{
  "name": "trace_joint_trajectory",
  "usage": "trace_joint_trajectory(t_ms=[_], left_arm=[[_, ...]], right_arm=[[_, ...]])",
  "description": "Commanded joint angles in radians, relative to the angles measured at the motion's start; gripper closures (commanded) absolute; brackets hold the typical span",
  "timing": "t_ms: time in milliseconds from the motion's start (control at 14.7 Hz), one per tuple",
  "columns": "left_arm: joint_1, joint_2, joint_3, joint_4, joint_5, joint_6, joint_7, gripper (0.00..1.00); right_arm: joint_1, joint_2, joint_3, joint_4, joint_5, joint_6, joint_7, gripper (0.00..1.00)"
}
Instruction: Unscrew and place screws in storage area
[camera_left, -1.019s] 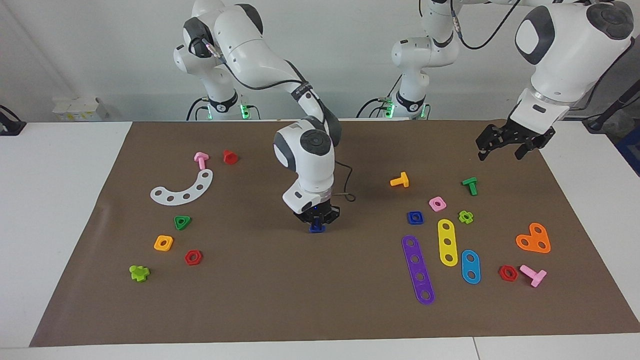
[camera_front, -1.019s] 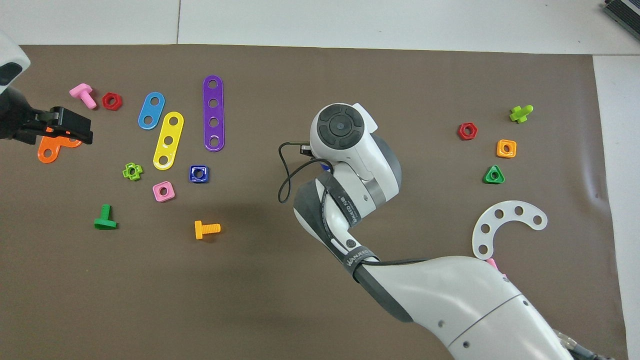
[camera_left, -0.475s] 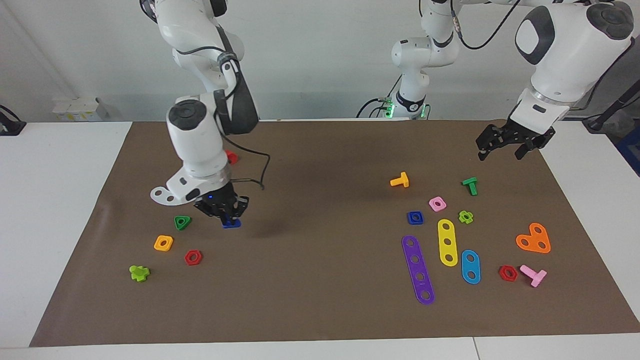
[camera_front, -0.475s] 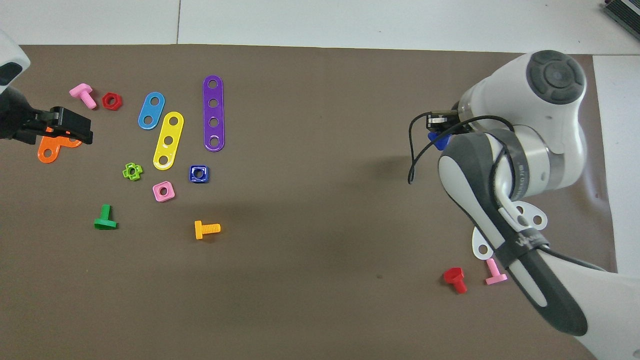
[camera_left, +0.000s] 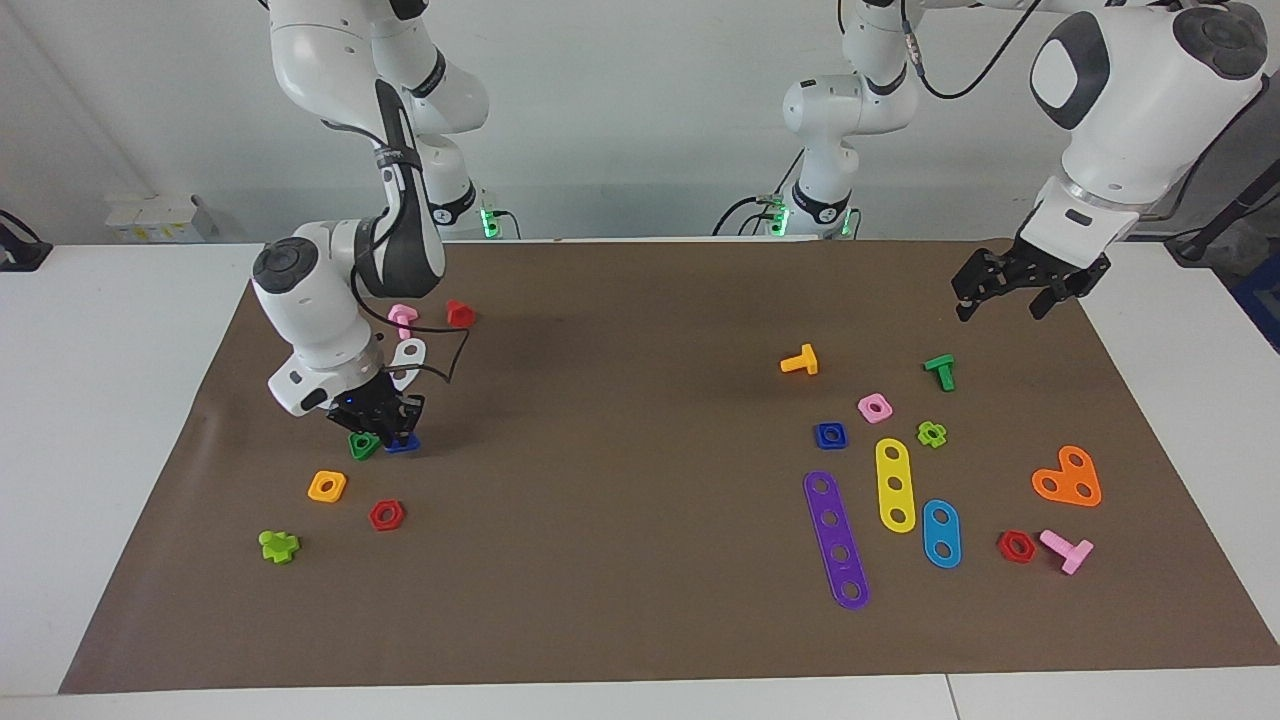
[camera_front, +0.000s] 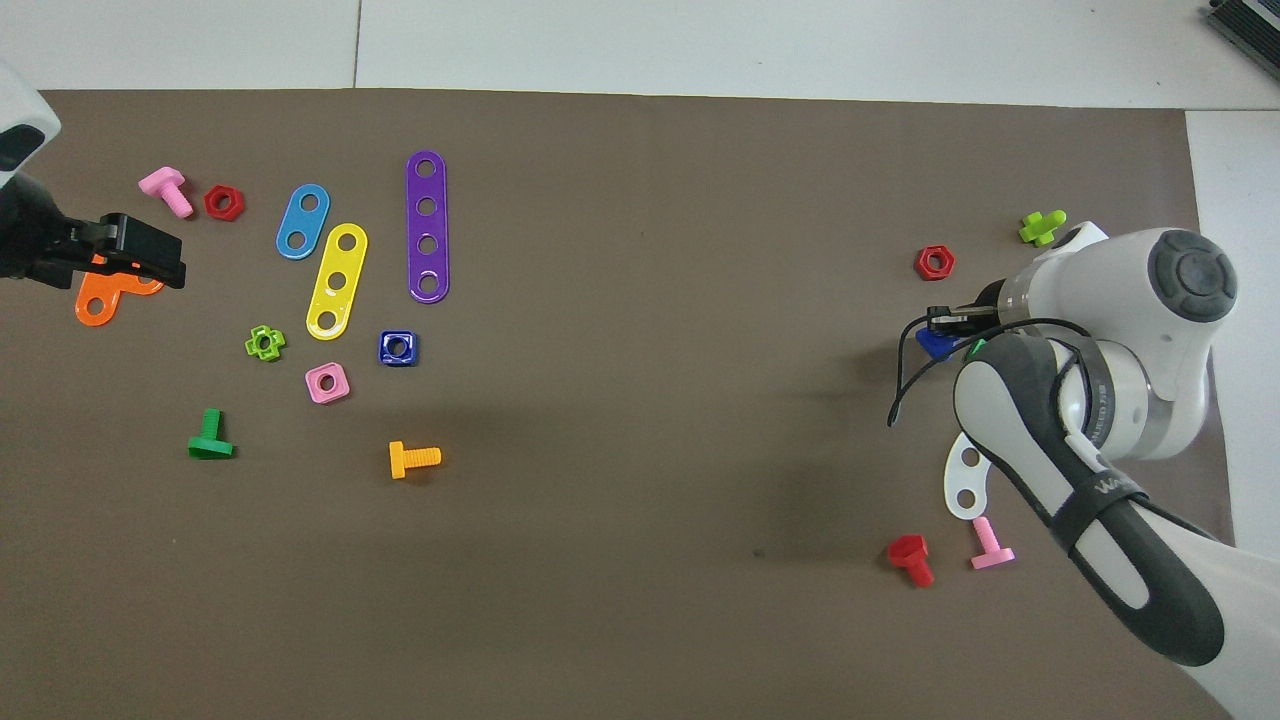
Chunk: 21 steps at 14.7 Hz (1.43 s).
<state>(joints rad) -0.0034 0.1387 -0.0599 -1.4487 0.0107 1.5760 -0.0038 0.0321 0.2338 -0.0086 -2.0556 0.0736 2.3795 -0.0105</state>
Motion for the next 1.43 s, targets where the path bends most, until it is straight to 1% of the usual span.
trace_joint_trajectory(t_ms=[0,136,204,272,408,475,543,679,815,951,1019,1155,1358], left_arm=[[0.014,-0.037,-0.006,-0.048,-0.002,0.022,0.004,0.0],[0.014,-0.037,-0.006,-0.048,-0.002,0.022,0.004,0.0],[0.014,-0.037,-0.006,-0.048,-0.002,0.022,0.004,0.0],[0.014,-0.037,-0.006,-0.048,-0.002,0.022,0.004,0.0],[0.014,-0.037,-0.006,-0.048,-0.002,0.022,0.004,0.0],[0.014,-0.037,-0.006,-0.048,-0.002,0.022,0.004,0.0],[0.014,-0.037,-0.008,-0.048,-0.002,0.022,0.004,0.0],[0.014,-0.037,-0.006,-0.048,-0.002,0.022,0.004,0.0],[0.014,-0.037,-0.006,-0.048,-0.002,0.022,0.004,0.0],[0.014,-0.037,-0.008,-0.048,-0.002,0.022,0.004,0.0],[0.014,-0.037,-0.008,-0.048,-0.002,0.022,0.004,0.0],[0.014,-0.037,-0.008,-0.048,-0.002,0.022,0.004,0.0],[0.016,-0.037,-0.008,-0.048,-0.002,0.022,0.004,0.0]], right_arm=[[-0.014,-0.034,0.013,-0.067,0.032,0.036,-0.045,1.0],[-0.015,-0.021,0.013,-0.086,0.032,0.104,-0.045,1.0],[-0.015,-0.013,0.013,-0.086,0.032,0.118,-0.043,0.46],[-0.017,-0.011,0.012,-0.077,0.031,0.112,-0.043,0.0],[-0.015,-0.022,0.006,-0.032,0.031,0.103,-0.026,0.0],[-0.014,-0.039,0.001,0.004,0.029,0.075,-0.004,0.0],[-0.014,-0.059,-0.001,0.052,0.011,0.017,0.024,0.0],[-0.015,-0.082,-0.011,0.174,-0.018,-0.157,0.067,0.0],[-0.015,-0.108,-0.011,0.309,-0.131,-0.34,0.127,0.0],[-0.015,-0.134,-0.008,0.426,-0.143,-0.532,0.153,0.0],[-0.015,-0.158,-0.008,0.454,-0.138,-0.592,0.164,0.0],[-0.014,-0.218,-0.007,0.459,-0.135,-0.678,0.175,0.0],[-0.017,-0.267,-0.011,0.459,-0.074,-0.802,0.169,0.0]])
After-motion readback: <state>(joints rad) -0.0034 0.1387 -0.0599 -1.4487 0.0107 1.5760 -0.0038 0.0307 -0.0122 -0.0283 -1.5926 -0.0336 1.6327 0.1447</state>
